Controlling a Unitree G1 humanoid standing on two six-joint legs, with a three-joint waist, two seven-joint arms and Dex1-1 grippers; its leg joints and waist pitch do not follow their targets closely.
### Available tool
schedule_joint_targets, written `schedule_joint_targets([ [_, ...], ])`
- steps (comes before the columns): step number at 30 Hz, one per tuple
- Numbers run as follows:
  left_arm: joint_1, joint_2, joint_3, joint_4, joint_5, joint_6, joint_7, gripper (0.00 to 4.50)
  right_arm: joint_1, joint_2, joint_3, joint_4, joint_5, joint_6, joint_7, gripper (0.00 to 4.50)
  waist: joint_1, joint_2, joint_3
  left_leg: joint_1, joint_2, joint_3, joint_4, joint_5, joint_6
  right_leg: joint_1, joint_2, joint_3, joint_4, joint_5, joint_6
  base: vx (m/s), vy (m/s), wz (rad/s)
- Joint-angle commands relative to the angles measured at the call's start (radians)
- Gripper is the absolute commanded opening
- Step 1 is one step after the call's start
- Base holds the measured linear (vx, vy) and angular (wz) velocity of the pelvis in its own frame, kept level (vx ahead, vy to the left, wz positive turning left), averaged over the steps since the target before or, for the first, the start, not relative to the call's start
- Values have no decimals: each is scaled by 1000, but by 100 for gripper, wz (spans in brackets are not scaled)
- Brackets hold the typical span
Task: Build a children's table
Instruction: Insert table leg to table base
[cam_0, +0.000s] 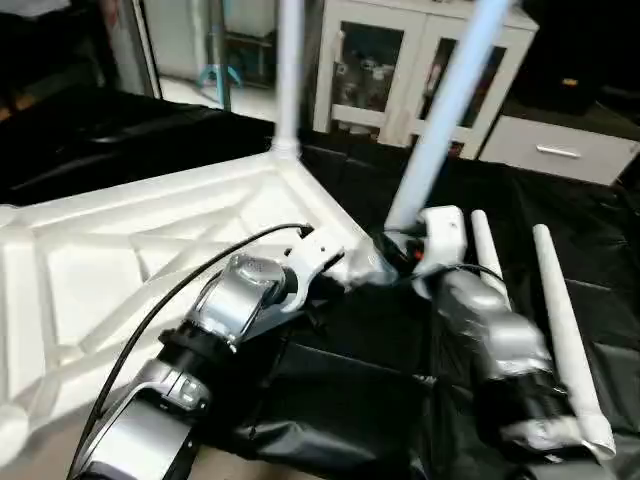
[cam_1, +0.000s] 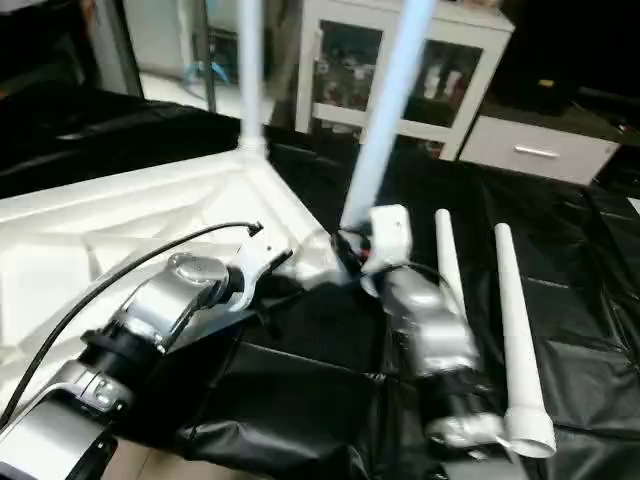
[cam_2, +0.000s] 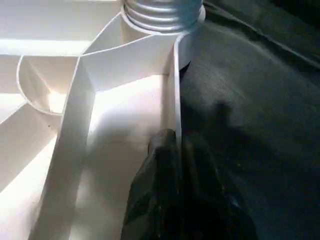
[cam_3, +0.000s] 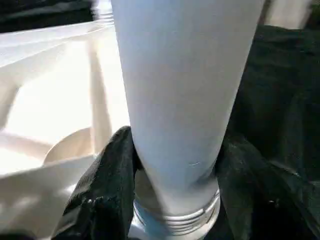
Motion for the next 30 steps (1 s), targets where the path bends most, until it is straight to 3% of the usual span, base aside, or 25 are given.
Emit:
schedule_joint_targets([
  [1,-24,-28,-2,-40,-36,-27,-48,0,37,-21,-51,149,-45,47,-113,193,6,11,-51,-8,42,-16,-85,-174,-15,45,-80,46,-83,-221,-159,0,0,0],
  [4,-22,-32,9,-37,-41,-27,-46,0,13,10,-63,161,-42,22,-125,193,4,11,-51,-12,42,-15,-86,-132,0,51,-80,46,-78,-164,-176,0,0,0],
  [9,-16,-31,14,-37,-42,-26,-50,0,3,31,-67,137,-22,-20,-76,193,0,11,-46,-10,44,-14,-89,-172,0,47,-81,47,-86,-218,-173,0,0,0],
  [10,-17,-32,14,-29,-42,-30,-47,0,0,35,-66,129,-18,-44,-63,249,0,13,-46,-10,45,-14,-90,-183,-2,47,-82,47,-87,-233,-171,0,0,0],
  [12,-19,-33,13,-18,-41,-35,-45,0,7,13,-61,72,2,-61,-18,263,0,17,-45,-9,45,-15,-91,-194,-3,46,-82,48,-89,-243,-165,0,0,0],
  [15,-18,-31,12,-16,-39,-35,-55,0,19,-23,-53,6,29,-51,56,282,8,12,-48,-2,45,-8,-85,-160,16,44,-80,50,-85,-176,-184,0,0,0],
  [17,-18,-30,12,-17,-39,-34,-58,0,23,-34,-48,-9,32,-45,78,306,13,14,-50,-13,44,-8,-81,-81,44,55,-82,51,-73,-83,-210,0,0,0],
  [20,-14,-23,6,-24,-39,-32,-77,0,39,-73,-27,-53,46,-13,163,339,23,15,-49,-13,45,-6,-78,-55,67,58,-84,50,-73,-69,-219,0,0,0],
  [21,-9,-12,-4,-34,-40,-30,-100,0,58,-123,2,-98,47,14,243,339,26,19,-49,-13,45,-6,-78,-46,71,56,-84,50,-72,-70,-225,0,0,0],
  [23,7,14,-28,-61,-44,-25,-157,0,97,-233,58,-173,62,58,420,357,39,16,-48,-10,50,-6,-75,-38,88,59,-84,50,-69,-48,-228,0,0,0],
  [24,25,41,-54,-90,-50,-22,-217,0,137,-349,109,-230,70,69,593,369,39,22,-46,-13,48,-6,-76,-49,92,59,-81,49,-70,-54,-231,0,0,0],
  [25,36,58,-70,-107,-54,-21,-255,0,163,-430,135,-251,73,55,708,379,44,16,-43,-13,53,-6,-76,-67,100,61,-84,51,-74,-71,-223,0,0,0],
  [30,49,84,-91,-139,-58,-18,-322,0,182,-502,147,-247,61,25,814,386,48,14,-40,-15,54,-8,-78,-115,88,54,-89,48,-88,-218,-211,0,0,0],
])
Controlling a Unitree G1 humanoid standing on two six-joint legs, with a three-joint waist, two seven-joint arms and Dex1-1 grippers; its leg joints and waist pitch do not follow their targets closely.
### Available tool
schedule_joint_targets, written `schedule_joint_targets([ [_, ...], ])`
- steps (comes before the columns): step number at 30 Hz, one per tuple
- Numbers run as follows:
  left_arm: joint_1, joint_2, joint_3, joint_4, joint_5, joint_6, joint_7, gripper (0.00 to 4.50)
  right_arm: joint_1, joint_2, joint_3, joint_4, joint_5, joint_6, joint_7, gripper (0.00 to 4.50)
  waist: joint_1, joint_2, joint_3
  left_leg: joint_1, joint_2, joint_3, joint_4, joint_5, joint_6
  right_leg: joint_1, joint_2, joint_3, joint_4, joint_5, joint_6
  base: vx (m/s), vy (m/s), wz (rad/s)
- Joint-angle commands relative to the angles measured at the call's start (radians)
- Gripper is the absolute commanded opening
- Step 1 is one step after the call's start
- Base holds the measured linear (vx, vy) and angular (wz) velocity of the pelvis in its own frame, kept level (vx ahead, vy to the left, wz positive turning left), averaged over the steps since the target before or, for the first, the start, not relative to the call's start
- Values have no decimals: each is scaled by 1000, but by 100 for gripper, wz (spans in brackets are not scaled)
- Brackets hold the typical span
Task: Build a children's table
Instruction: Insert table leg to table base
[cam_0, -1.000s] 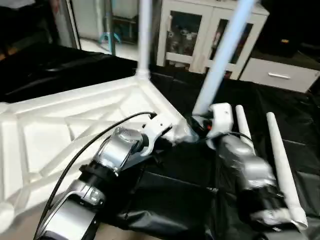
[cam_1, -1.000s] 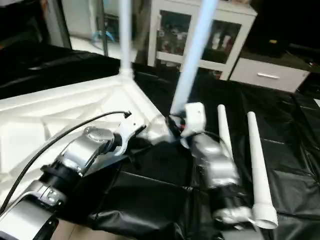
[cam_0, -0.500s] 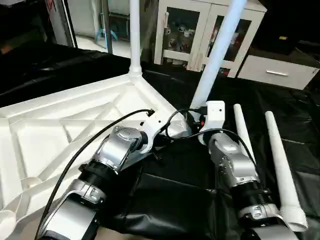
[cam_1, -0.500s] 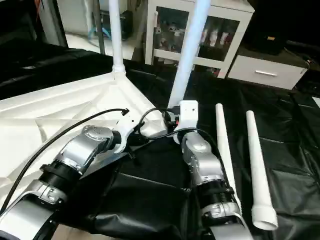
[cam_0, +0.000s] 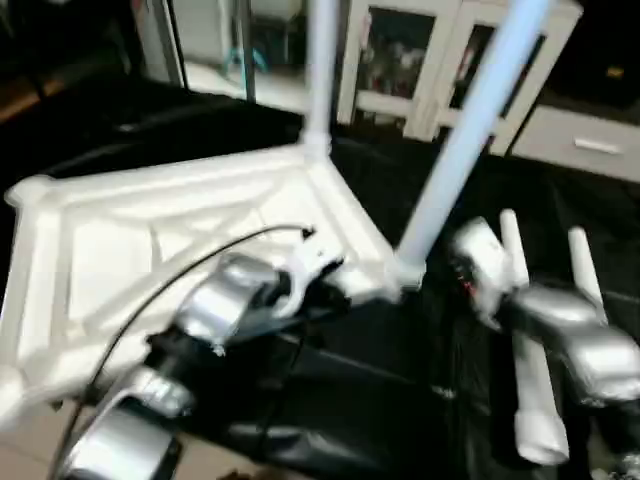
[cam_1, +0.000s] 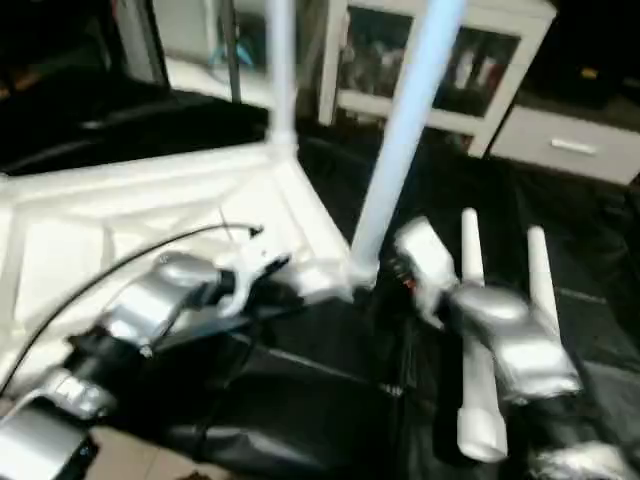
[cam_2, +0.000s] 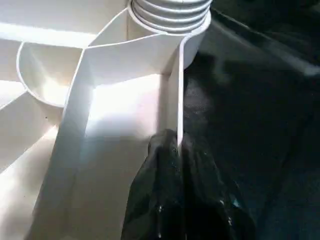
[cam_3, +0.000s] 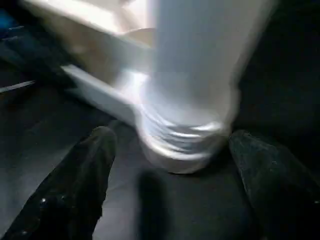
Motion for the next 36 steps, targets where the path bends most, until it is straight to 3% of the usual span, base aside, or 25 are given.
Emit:
schedule_joint_targets([
  [1,14,-4,-47,-40,-19,5,-80,0,0,-34,13,-17,2,-15,75,386,2,-6,-55,-2,54,-12,-70,-111,78,57,-89,47,-77,-230,-211,0,0,0],
  [9,45,58,-96,-124,-41,29,-184,0,12,-72,14,-16,39,-28,178,386,10,-5,-61,0,55,-9,-63,-42,111,56,-86,46,-55,-66,-275,0,0,0],
  [14,51,68,-97,-139,-39,34,-194,0,11,-66,21,2,17,-48,192,386,9,-5,-58,-2,54,-10,-66,-88,86,58,-87,45,-63,-144,-256,0,0,0],
  [20,54,80,-102,-156,-43,44,-204,0,12,-56,23,5,27,-57,224,386,8,-5,-61,-4,53,-10,-63,-62,92,59,-85,45,-59,-106,-257,0,0,0],
  [31,53,80,-104,-162,-43,55,-200,0,10,-31,27,12,32,-48,241,285,8,-6,-63,-3,52,-10,-61,-53,97,60,-85,44,-56,-99,-262,0,0,0],
  [36,55,82,-103,-165,-43,59,-198,0,14,-29,30,11,32,-44,253,274,9,-7,-63,-3,52,-10,-61,-46,99,60,-85,44,-56,-98,-261,0,0,0],
])
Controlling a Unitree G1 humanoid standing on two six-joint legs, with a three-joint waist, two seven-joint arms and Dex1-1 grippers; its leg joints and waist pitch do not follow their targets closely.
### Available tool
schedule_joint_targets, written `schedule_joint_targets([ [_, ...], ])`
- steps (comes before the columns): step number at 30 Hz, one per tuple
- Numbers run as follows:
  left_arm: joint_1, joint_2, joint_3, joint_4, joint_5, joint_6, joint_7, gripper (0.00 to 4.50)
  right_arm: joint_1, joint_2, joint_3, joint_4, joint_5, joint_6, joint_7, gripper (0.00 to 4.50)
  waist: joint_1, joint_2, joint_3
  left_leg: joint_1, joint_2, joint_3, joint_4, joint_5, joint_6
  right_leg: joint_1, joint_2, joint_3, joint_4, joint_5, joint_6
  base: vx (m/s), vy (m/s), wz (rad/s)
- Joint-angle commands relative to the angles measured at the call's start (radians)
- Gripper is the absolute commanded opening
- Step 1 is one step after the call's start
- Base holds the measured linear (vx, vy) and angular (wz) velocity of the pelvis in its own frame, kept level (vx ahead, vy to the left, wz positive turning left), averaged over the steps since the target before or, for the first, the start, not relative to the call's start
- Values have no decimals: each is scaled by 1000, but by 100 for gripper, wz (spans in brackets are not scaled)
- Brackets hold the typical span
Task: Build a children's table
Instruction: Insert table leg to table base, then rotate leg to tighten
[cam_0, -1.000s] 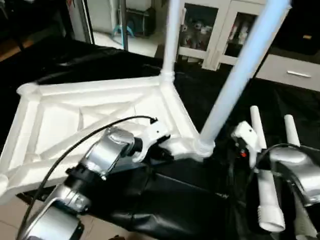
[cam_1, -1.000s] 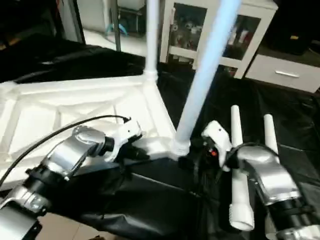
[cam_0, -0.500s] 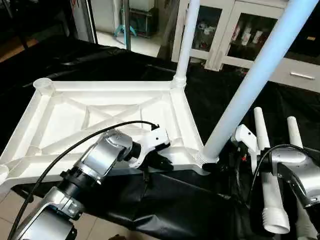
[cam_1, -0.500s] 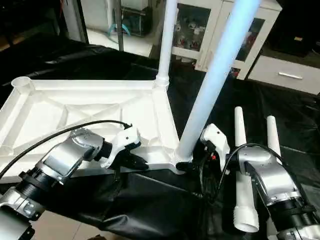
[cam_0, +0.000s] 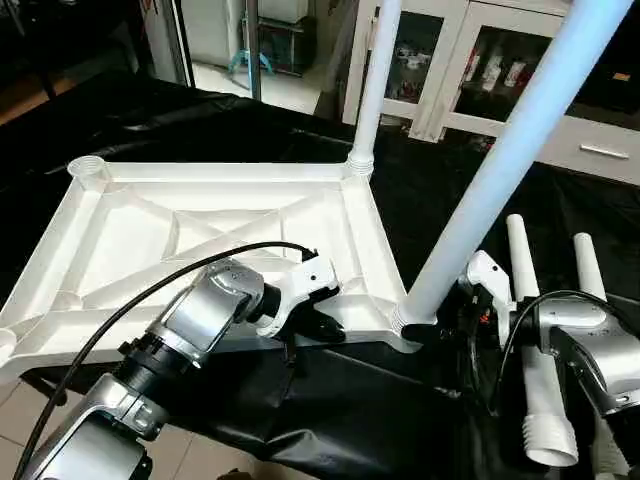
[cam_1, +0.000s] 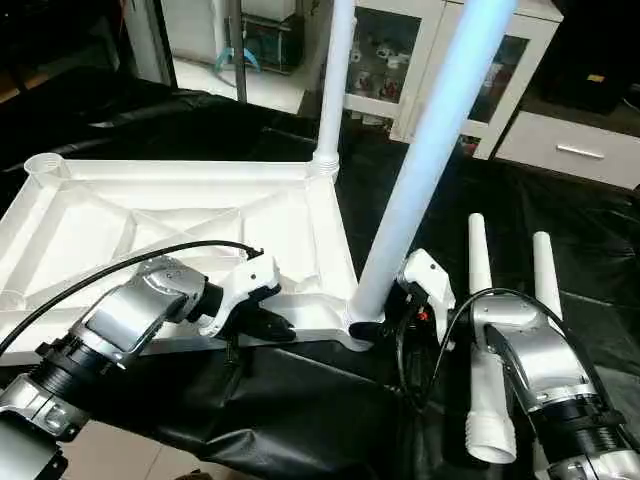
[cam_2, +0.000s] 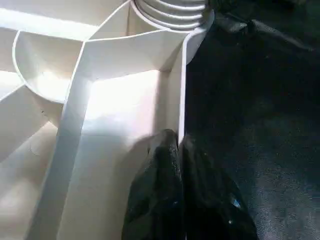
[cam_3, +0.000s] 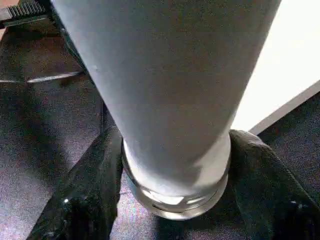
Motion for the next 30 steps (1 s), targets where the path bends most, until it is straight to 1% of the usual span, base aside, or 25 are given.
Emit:
schedule_joint_targets([
  [1,9,-11,-27,-18,-20,12,-24,0,7,6,7,0,10,4,33,272,0,-7,-63,-2,51,-10,-65,-50,94,60,-83,44,-57,-99,-261,0,0,0],
  [2,9,-11,-26,-17,-20,12,-24,0,7,6,7,0,9,4,34,272,0,-6,-63,-1,52,-11,-65,-47,94,60,-83,44,-57,-95,-263,0,0,0],
  [3,8,-12,-26,-17,-20,14,-23,0,7,7,8,1,8,3,34,272,-1,-9,-63,-2,51,-10,-65,-47,95,60,-83,44,-57,-94,-263,0,0,0],
  [7,9,-17,-20,-13,-20,16,-12,0,6,19,4,9,7,5,17,272,0,-7,-63,-2,51,-10,-65,-46,96,59,-83,44,-57,-98,-262,0,0,0],
  [9,8,-40,2,2,-21,19,28,0,-17,86,-33,76,-12,3,-119,272,-4,-8,-62,-4,51,-10,-65,-50,93,58,-84,44,-58,-107,-263,0,0,0],
  [10,7,-49,9,8,-21,20,43,0,-25,110,-47,100,-15,9,-166,272,-5,-5,-59,-3,50,-11,-69,-77,78,57,-84,42,-67,-158,-254,0,0,0],
  [11,1,-68,24,25,-21,22,73,0,-35,148,-67,138,-18,7,-236,272,-10,-9,-59,-5,49,-13,-71,-96,57,61,-84,41,-69,-199,-238,0,0,0],
  [12,-9,-93,39,51,-15,22,118,0,-44,195,-96,176,-10,17,-317,272,-14,-8,-58,-3,49,-12,-72,-108,47,58,-84,41,-72,-218,-232,0,0,0],
  [13,-16,-110,50,69,-10,21,149,0,-50,227,-115,202,-5,22,-370,272,-22,-9,-58,-3,47,-14,-74,-125,34,57,-85,40,-77,-256,-219,0,0,0],
  [14,-24,-124,56,87,-4,17,175,0,-55,259,-132,222,-4,19,-430,272,-25,-9,-57,-4,46,-15,-75,-135,25,58,-85,40,-80,-279,-211,0,0,0],
  [15,-25,-127,57,90,-3,16,179,0,-56,265,-135,225,-4,19,-440,272,-29,-10,-58,-7,45,-18,-78,-142,14,62,-86,38,-82,-318,-186,0,0,0],
  [16,-35,-144,65,110,4,11,212,0,-62,299,-150,244,-7,13,-504,272,-29,-8,-58,-3,46,-18,-79,-152,9,57,-85,40,-85,-332,-172,0,0,0],
  [17,-44,-162,74,129,9,9,243,0,-67,334,-162,257,-19,-11,-572,272,-31,-10,-56,0,45,-17,-79,-164,9,54,-83,41,-87,-339,-167,0,0,0],
  [19,-60,-191,94,159,14,5,301,0,-77,389,-177,278,-46,-55,-679,272,-31,-6,-58,1,45,-18,-80,-168,1,52,-86,42,-88,-343,-163,0,0,0],
  [20,-69,-205,104,178,18,2,333,0,-85,421,-186,289,-60,-78,-738,272,-34,-4,-57,0,45,-17,-82,-170,-3,51,-84,43,-88,-337,-163,0,0,0],
  [21,-74,-214,111,191,21,0,353,0,-90,441,-191,298,-70,-92,-775,272,-34,-5,-57,1,45,-17,-82,-172,-7,48,-83,43,-89,-337,-162,0,0,0],
  [22,-83,-227,124,213,29,-13,396,0,-101,476,-202,317,-78,-114,-839,272,-35,-5,-59,2,44,-17,-82,-169,-10,50,-83,44,-86,-321,-165,0,0,0],
  [23,-86,-232,129,223,32,-19,412,0,-106,488,-207,325,-81,-123,-863,271,-36,-1,-59,3,44,-15,-82,-163,-11,47,-80,45,-84,-293,-170,0,0,0],
  [24,-89,-235,132,229,34,-23,422,0,-109,497,-210,331,-83,-128,-879,271,-35,-1,-60,3,44,-16,-82,-161,-12,48,-81,45,-83,-279,-173,0,0,0],
  [25,-103,-254,148,268,47,-52,470,0,-142,554,-220,389,-121,-180,-1020,271,-37,5,-62,4,44,-15,-82,-160,-12,46,-81,45,-81,-252,-181,0,0,0],
  [26,-105,-257,150,274,49,-57,475,0,-151,564,-222,403,-126,-189,-1045,271,-39,1,-63,3,42,-14,-81,-145,-19,50,-79,45,-78,-222,-183,0,0,0],
  [27,-110,-264,154,286,50,-67,487,0,-175,588,-225,443,-146,-213,-1125,271,-39,1,-63,1,41,-14,-82,-138,-21,49,-80,45,-74,-213,-185,0,0,0],
  [28,-113,-267,156,292,50,-69,490,0,-184,595,-226,459,-155,-222,-1157,271,-40,3,-63,3,39,-12,-82,-142,-23,48,-78,45,-75,-213,-181,0,0,0],
  [29,-115,-270,159,298,51,-72,493,0,-197,606,-233,478,-163,-230,-1194,270,-39,-1,-63,3,40,-12,-82,-143,-19,50,-78,45,-73,-204,-177,0,0,0],
  [30,-116,-271,159,299,51,-72,494,0,-199,607,-235,481,-164,-232,-1200,270,-38,2,-63,3,40,-13,-82,-138,-17,50,-78,46,-72,-195,-178,0,0,0],
])
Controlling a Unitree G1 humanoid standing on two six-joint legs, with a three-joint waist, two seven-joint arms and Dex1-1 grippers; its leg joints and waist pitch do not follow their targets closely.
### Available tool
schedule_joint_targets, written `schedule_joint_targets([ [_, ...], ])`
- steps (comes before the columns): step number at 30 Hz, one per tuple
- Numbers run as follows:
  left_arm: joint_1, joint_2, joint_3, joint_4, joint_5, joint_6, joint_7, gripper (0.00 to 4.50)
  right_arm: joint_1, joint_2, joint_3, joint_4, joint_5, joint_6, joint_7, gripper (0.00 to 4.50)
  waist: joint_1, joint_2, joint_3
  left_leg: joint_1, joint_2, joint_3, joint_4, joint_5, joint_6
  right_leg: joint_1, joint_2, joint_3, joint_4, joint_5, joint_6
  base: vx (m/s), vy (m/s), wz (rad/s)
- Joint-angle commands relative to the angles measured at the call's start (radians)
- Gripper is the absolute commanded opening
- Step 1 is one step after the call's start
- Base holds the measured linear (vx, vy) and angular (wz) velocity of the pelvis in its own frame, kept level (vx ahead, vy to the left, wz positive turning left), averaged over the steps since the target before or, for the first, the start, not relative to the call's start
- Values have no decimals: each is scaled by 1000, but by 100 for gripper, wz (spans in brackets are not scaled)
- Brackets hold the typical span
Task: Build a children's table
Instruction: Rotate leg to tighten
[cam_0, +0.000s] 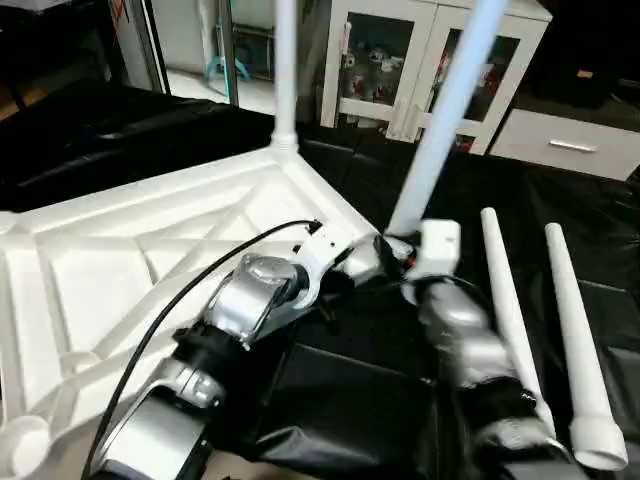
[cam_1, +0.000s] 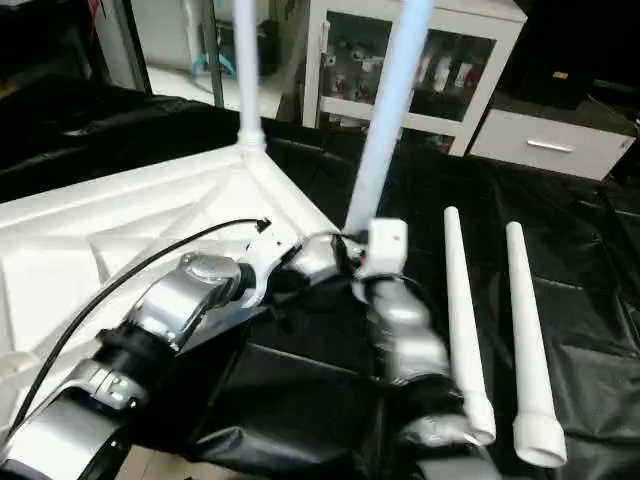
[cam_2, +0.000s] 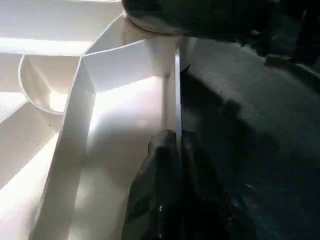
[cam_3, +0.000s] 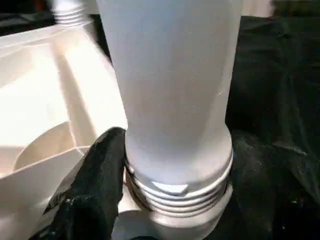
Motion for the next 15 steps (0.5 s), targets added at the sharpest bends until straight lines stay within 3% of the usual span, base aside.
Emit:
schedule_joint_targets([
  [1,-6,-24,11,3,-13,-36,-3,0,-4,0,-27,77,-36,-1,-105,270,-1,8,-58,-6,39,-12,-80,-141,-4,47,-79,46,-72,-186,-172,0,0,0],
  [4,-4,-26,16,9,-14,-41,8,0,-19,12,-16,93,-68,-53,-136,270,-1,-2,-56,-6,39,-11,-81,-144,3,47,-81,46,-71,-189,-169,0,0,0],
  [11,3,-15,17,14,-20,-50,-11,0,-31,5,-9,104,-65,-144,-91,270,0,4,-53,-7,39,-11,-83,-177,11,44,-82,48,-78,-247,-148,0,0,0],
  [13,6,-12,14,10,-22,-47,-21,0,-28,-4,-9,89,-65,-151,-79,326,0,4,-54,-9,40,-11,-83,-161,16,45,-81,48,-75,-221,-153,0,0,0],
  [15,9,-8,10,3,-23,-44,-32,0,-22,-19,-13,66,-64,-149,-73,345,1,5,-55,-10,39,-10,-81,-145,21,47,-81,48,-72,-195,-160,0,0,0],
])
